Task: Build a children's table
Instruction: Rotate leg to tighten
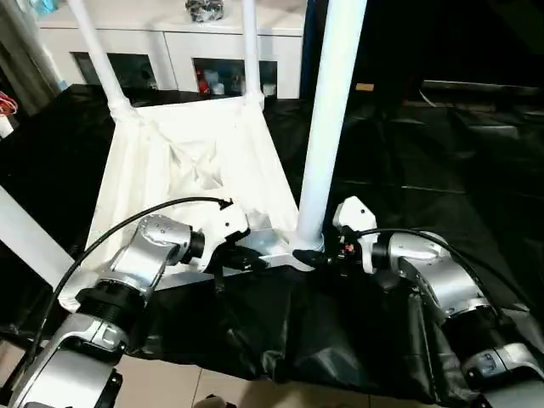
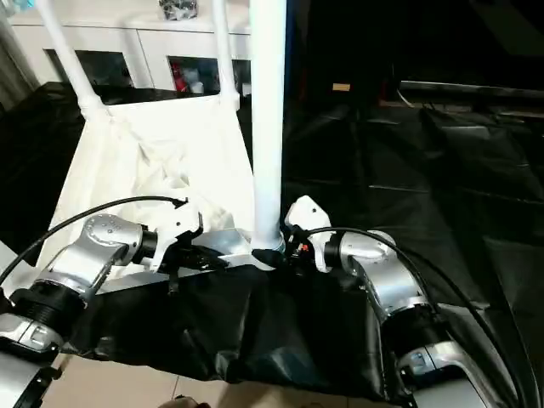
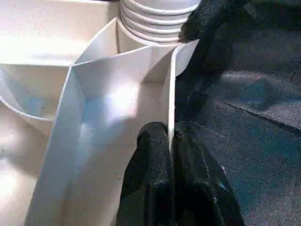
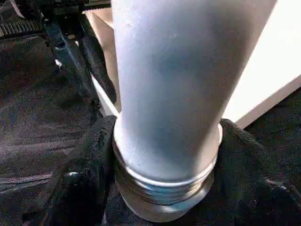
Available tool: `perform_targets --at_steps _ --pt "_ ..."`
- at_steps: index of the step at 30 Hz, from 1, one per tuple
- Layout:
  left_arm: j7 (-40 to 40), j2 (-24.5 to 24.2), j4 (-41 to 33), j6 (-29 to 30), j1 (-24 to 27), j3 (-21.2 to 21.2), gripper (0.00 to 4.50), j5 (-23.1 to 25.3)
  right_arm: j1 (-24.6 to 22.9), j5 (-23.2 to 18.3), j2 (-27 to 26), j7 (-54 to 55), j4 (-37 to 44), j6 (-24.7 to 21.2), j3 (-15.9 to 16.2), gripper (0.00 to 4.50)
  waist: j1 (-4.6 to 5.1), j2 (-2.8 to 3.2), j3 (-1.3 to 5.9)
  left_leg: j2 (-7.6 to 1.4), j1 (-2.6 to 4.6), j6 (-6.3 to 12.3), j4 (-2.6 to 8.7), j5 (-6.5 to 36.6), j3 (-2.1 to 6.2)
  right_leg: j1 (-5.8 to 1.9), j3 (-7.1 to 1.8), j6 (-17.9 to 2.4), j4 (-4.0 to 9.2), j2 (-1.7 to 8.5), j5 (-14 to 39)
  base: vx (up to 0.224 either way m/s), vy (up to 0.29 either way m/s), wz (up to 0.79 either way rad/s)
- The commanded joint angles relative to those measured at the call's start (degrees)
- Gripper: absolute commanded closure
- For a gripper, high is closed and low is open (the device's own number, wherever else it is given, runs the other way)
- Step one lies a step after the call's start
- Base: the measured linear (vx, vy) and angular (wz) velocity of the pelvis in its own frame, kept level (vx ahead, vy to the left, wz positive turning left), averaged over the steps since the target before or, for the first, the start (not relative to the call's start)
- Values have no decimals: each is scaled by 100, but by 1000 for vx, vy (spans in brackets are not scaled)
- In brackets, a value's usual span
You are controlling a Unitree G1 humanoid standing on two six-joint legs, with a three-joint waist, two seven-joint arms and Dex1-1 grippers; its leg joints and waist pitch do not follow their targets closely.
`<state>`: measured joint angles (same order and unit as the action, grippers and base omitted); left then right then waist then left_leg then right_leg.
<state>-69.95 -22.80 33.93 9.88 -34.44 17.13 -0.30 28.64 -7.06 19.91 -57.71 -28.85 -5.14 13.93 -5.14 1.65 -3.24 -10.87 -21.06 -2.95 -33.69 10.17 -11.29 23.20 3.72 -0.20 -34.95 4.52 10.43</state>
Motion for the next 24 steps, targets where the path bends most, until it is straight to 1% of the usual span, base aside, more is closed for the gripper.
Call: perform_targets --at_steps 1,3,5,6,7,8,9,10,11,12,13,14,15,16,17,18,19,20,21,22,24 --pt "-88 75 4 -45 74 -165 450 -256 65 -27 -57 -155 41 122 58 175 -40 -185 367 -231 37 291 370 1074 116 -255 -268 -1054 457 429 1892 0 0 0" --pt "-9 108 13 -47 62 -194 450 -260 41 -7 -94 -124 19 134 72 175 -37 -190 365 -229 34 293 371 1072 115 -257 -268 -1064 456 423 1875 0 0 0" --pt "362 275 84 -27 -22 -293 450 -243 -37 79 -251 195 -35 146 63 175 -30 -189 362 -228 31 287 370 1085 115 -249 -268 -1074 453 425 1869 0 0 0" --pt "499 338 121 -18 -61 -318 450 -225 -52 120 -323 355 -75 161 48 175 -29 -208 357 -222 40 265 367 1089 108 -245 -270 -1062 466 424 1923 0 0 0" --pt "871 520 203 1 -168 -342 450 -144 -69 237 -582 973 -237 179 -44 175 -32 -198 359 -223 53 228 372 1135 115 -241 -271 -1051 482 435 2033 0 0 0" --pt "871 520 203 1 -168 -342 450 -144 -69 237 -582 973 -237 179 -44 175 -23 -195 355 -222 51 201 377 1111 113 -233 -273 -1042 485 427 2044 0 0 0" --pt "1266 752 284 52 -295 -343 450 -54 -75 307 -899 1650 -411 139 -175 175 -13 -189 349 -227 65 137 397 1217 130 -231 -264 -1026 503 430 2153 0 0 0" --pt "1266 752 284 52 -295 -343 450 -54 -75 307 -899 1650 -411 139 -175 175 3 -201 340 -224 78 85 404 1288 126 -208 -270 -996 515 418 2213 0 0 0" --pt "1576 941 363 89 -395 -351 450 5 -75 326 -1119 2088 -519 79 -266 175 3 -188 339 -225 87 56 408 1347 132 -207 -270 -989 522 428 2269 0 0 0" --pt "1769 1060 416 111 -459 -359 450 39 -74 333 -1253 2342 -583 39 -319 176 11 -195 340 -225 101 14 414 1405 135 -203 -270 -965 537 428 2323 0 0 0" --pt "2156 1334 539 215 -587 -387 450 77 -6 444 -1499 2929 -777 50 -373 176 18 -180 338 -221 111 -15 415 1452 130 -190 -277 -966 548 421 2302 0 0 0" --pt "2156 1334 539 215 -587 -387 450 77 -6 444 -1499 2929 -777 50 -373 176 20 -193 344 -216 108 -26 415 1443 134 -202 -272 -974 538 422 2269 0 0 0" --pt "2310 1498 624 195 -646 -367 450 118 61 536 -1664 3292 -887 63 -407 176 -9 -169 359 -215 115 0 410 1430 141 -210 -272 -987 532 437 2198 0 0 0" --pt "2372 1562 672 172 -673 -349 450 146 84 559 -1736 3374 -906 68 -402 176 11 -152 350 -211 102 14 416 1460 131 -198 -279 -992 544 419 2097 0 0 0" --pt "2386 1578 690 155 -681 -340 450 158 89 565 -1759 3391 -907 70 -402 176 6 -167 352 -204 102 23 418 1470 134 -207 -273 -986 540 416 2076 0 0 0" --pt "2473 1678 803 -4 -721 -265 450 255 79 616 -1893 3367 -824 161 -332 176 -16 -127 367 -201 101 45 414 1427 142 -220 -278 -994 521 429 1967 0 0 0" --pt "2485 1690 823 -44 -725 -248 450 275 65 624 -1908 3320 -785 197 -301 176 -11 -156 371 -202 81 96 416 1386 139 -236 -275 -1013 513 423 1795 0 0 0" --pt "2399 1689 812 -115 -708 -234 450 274 17 617 -1918 3251 -704 269 -307 141 -12 -146 367 -200 75 114 418 1394 142 -238 -274 -1018 511 424 1770 0 0 0" --pt "2152 1665 724 -268 -644 -238 450 203 -70 546 -1882 3158 -549 313 -387 120 -15 -146 370 -201 79 140 418 1409 140 -238 -274 -1030 509 432 1744 0 0 0" --pt "2022 1643 662 -328 -600 -241 450 158 -110 508 -1847 3126 -473 310 -425 106 -19 -137 376 -200 77 170 415 1376 140 -246 -276 -1041 504 436 1691 0 0 0" --pt "1824 1584 544 -437 -517 -239 450 76 -167 447 -1734 3043 -338 286 -434 99 -23 -145 381 -204 57 216 416 1318 144 -261 -273 -1055 497 439 1594 0 0 0"
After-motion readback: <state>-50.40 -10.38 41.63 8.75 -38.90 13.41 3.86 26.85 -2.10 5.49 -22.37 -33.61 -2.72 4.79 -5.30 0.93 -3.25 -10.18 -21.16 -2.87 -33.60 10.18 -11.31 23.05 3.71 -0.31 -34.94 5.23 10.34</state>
